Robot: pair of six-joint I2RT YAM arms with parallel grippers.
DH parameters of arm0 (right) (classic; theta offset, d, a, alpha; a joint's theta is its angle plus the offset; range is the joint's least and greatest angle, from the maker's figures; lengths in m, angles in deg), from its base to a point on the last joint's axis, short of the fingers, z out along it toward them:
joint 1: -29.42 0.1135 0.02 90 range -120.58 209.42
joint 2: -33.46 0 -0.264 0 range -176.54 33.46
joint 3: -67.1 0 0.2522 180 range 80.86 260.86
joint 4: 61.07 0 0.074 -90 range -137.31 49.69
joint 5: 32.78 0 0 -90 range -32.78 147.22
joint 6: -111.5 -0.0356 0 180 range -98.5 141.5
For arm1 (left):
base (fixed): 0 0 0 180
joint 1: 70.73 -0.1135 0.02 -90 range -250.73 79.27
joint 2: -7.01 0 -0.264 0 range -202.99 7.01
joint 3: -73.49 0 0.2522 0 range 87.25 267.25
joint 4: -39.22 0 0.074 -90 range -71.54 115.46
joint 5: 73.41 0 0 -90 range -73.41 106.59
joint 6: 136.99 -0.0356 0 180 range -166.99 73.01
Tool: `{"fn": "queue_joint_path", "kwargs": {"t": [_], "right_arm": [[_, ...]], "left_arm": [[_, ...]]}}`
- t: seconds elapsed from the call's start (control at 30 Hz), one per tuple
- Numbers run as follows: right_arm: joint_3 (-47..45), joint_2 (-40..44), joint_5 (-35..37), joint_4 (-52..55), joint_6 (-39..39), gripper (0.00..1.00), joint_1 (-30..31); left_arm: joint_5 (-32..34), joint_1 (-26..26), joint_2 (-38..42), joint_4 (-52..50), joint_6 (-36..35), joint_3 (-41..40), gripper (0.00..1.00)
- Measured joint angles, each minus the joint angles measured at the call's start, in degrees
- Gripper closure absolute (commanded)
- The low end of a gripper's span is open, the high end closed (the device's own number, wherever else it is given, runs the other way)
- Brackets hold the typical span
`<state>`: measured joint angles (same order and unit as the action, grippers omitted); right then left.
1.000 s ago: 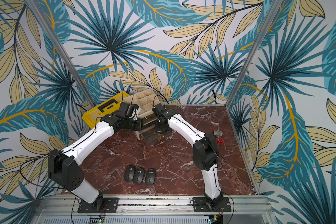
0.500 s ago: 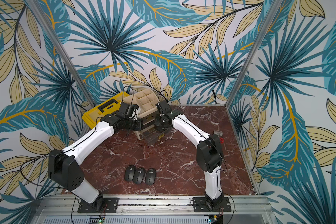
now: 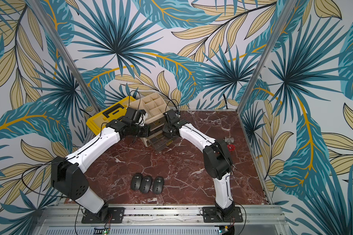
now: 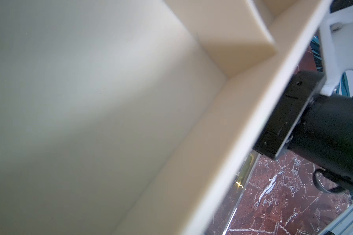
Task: Take the mice out of the drawer
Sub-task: Adjust the mouse in the drawer.
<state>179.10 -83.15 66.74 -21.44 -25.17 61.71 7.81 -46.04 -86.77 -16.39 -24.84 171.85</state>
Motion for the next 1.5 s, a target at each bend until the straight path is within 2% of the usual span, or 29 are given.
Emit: {"fn": "queue_joint_path", "kwargs": {"t": [0.43,0.67,1.13,1.5], "right_arm": [[-0.35,-1.79,2.95,-3.32,-1.29,1.0,0.52],[0.39,-2.69,3.04,-3.19,0.9,1.0,0.98],[0.04,-2.58,-9.79,-3.93,9.55,1.0,0.26],[-1.92,-0.48,-16.72,-1.29,15.69,1.0,-1.11]], "left_arm": [[-0.07,0.0,0.0,0.02,0.22,0.0,1.0],[-0.24,0.0,0.0,-0.04,0.24,0.0,1.0],[-0.52,0.0,-0.52,-0.2,0.24,0.04,1.0],[0.15,-0.13,-1.09,-1.68,0.37,0.96,1.0]]}}
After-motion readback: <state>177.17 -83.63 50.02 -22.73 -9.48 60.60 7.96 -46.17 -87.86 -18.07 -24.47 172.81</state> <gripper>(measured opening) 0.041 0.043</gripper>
